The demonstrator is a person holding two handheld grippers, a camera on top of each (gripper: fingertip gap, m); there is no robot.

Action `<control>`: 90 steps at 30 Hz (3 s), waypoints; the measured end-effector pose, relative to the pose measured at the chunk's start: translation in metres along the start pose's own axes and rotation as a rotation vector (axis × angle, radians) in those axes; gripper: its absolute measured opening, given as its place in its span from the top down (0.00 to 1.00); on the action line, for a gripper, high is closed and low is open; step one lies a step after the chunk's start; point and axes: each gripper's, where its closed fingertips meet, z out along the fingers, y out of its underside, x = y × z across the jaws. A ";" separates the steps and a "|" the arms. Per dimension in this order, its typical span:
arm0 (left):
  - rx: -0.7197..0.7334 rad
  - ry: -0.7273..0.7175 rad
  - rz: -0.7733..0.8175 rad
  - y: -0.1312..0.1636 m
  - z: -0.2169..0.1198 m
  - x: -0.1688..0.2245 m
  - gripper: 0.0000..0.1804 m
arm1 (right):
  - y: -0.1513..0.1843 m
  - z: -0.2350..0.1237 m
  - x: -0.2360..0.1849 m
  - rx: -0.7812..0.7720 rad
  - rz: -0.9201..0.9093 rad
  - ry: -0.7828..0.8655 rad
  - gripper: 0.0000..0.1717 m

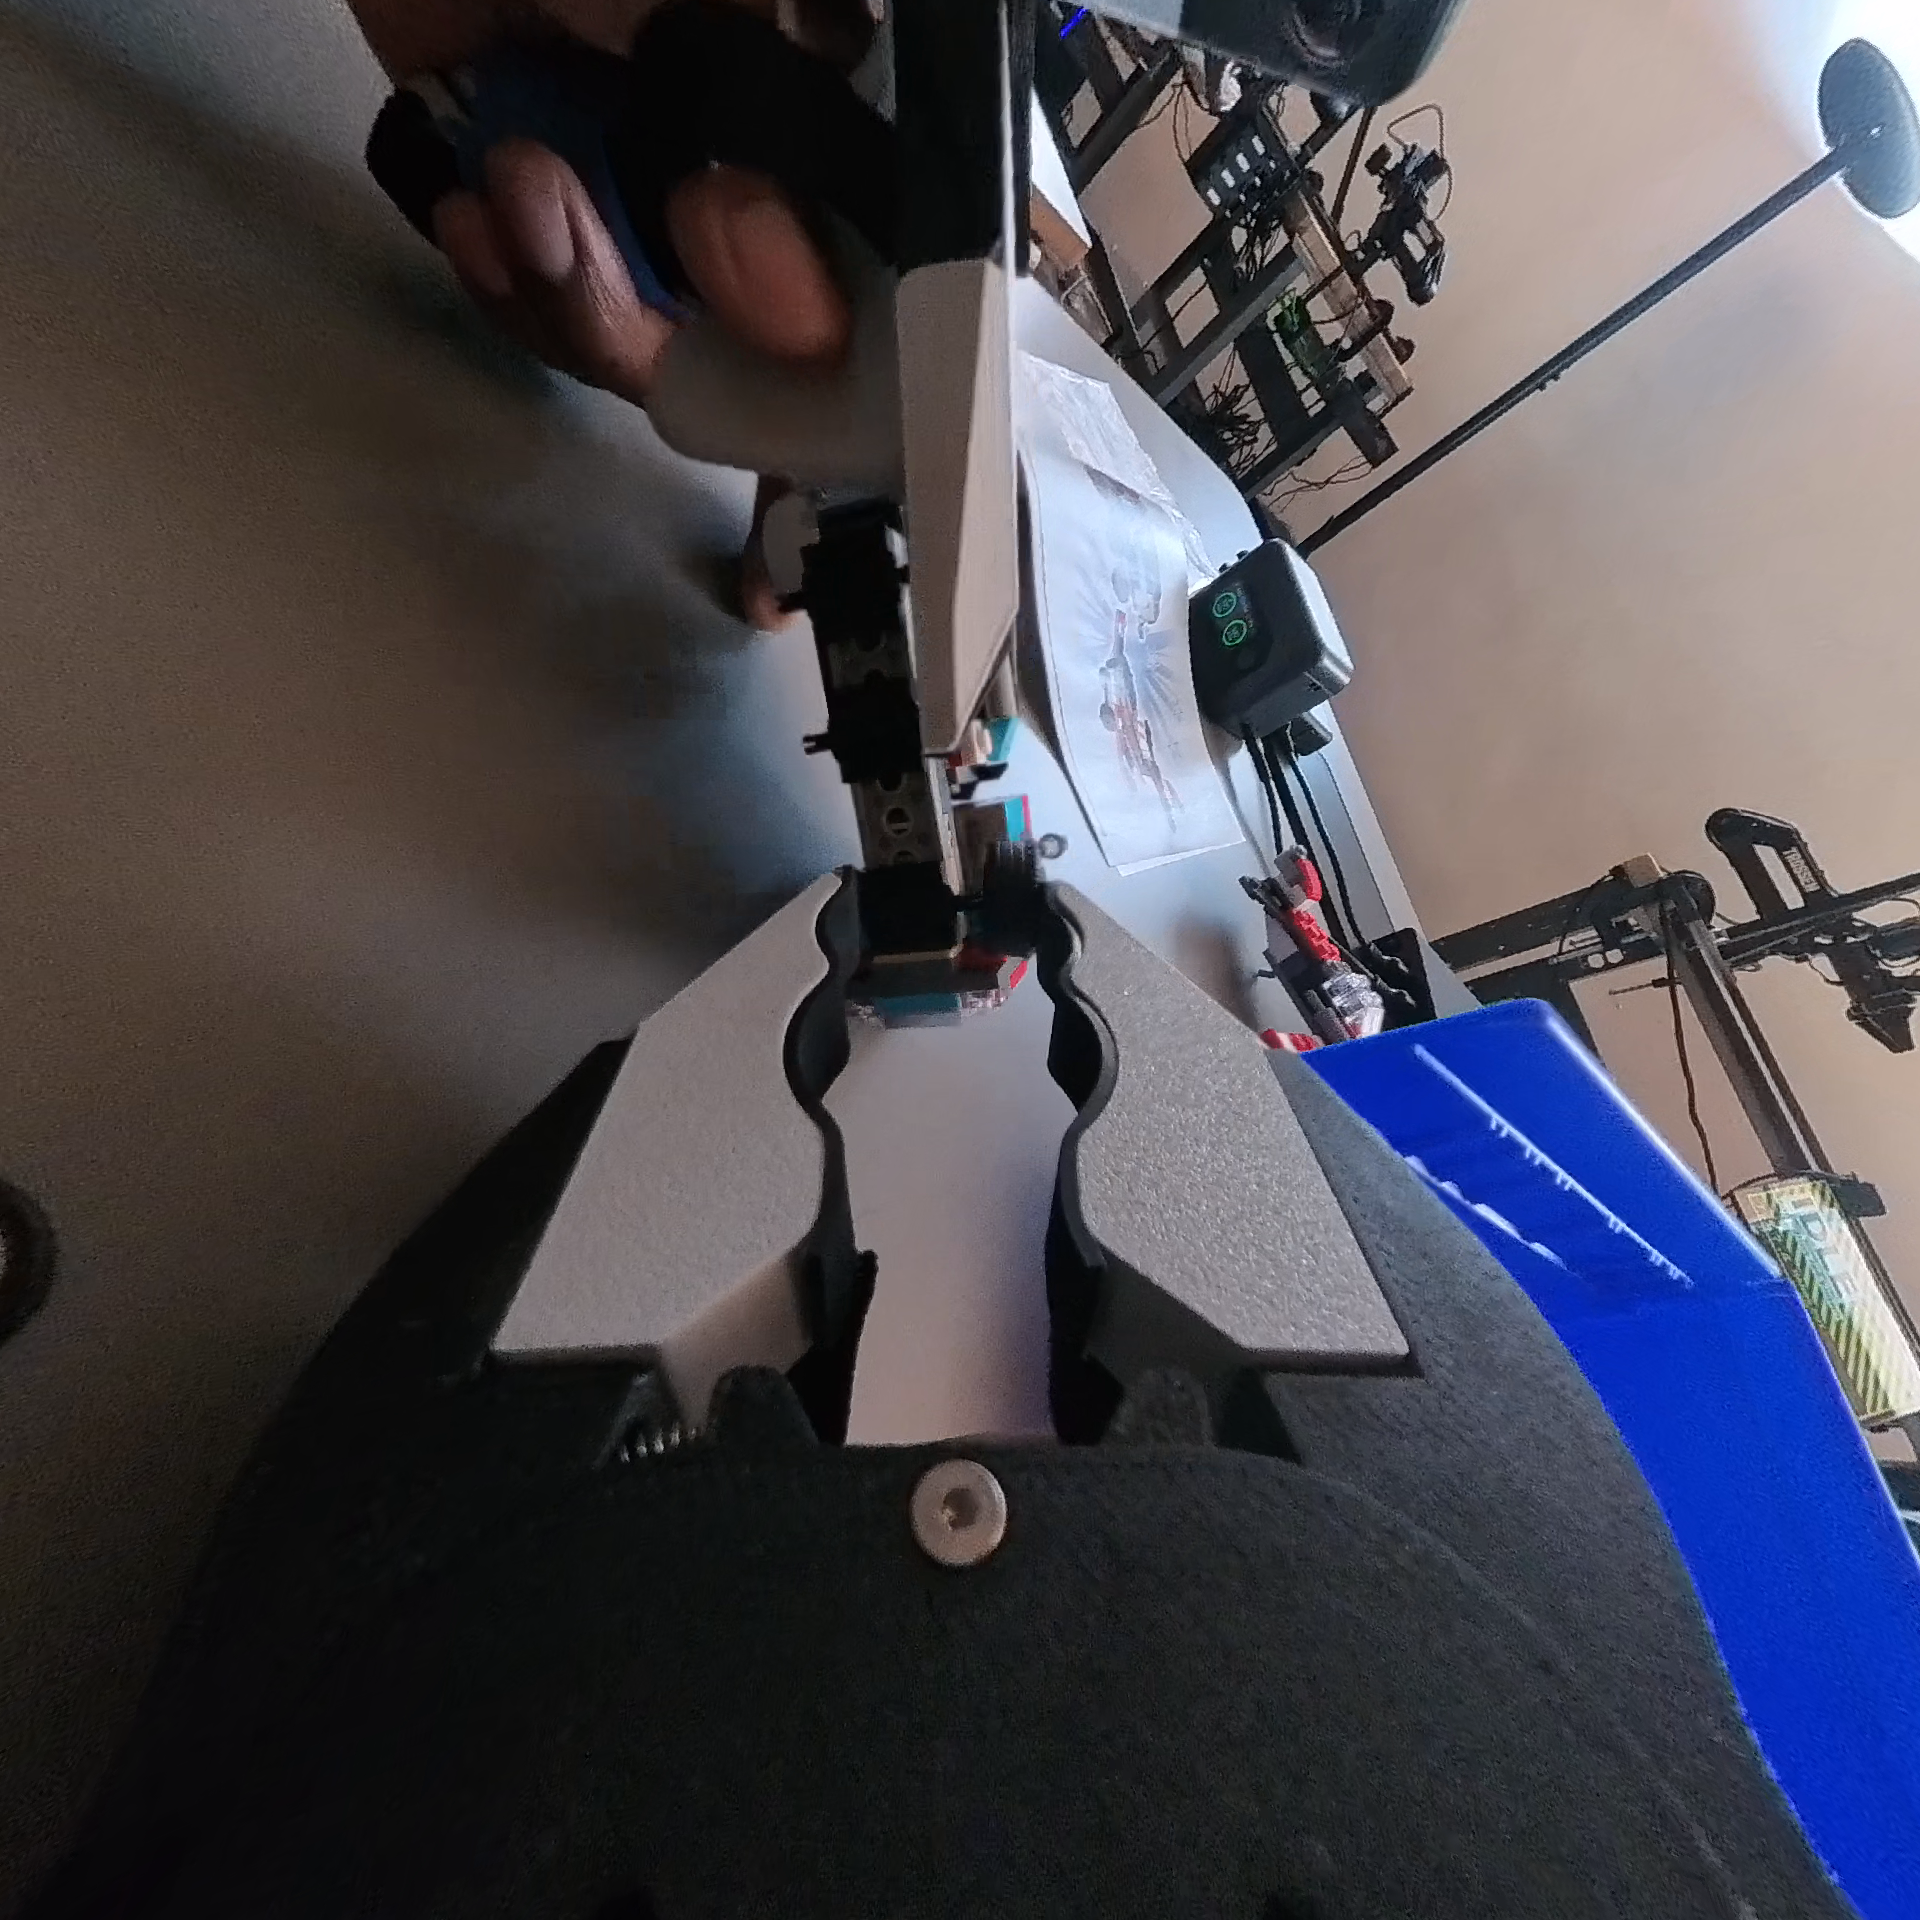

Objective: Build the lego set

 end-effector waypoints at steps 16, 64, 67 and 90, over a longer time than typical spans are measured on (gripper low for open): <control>-0.127 -0.159 0.187 0.018 0.012 -0.010 0.65 | 0.005 0.001 0.000 -0.019 -0.017 0.000 0.82; -0.015 0.019 0.021 0.001 0.004 0.011 0.66 | -0.018 -0.029 0.016 0.131 0.001 -0.006 0.93; -0.023 0.006 0.035 0.001 0.004 0.010 0.66 | -0.017 -0.028 0.017 0.122 -0.007 0.004 0.94; -0.050 -0.022 0.008 0.004 -0.001 0.008 0.66 | -0.018 -0.021 0.017 0.146 0.146 -0.035 0.94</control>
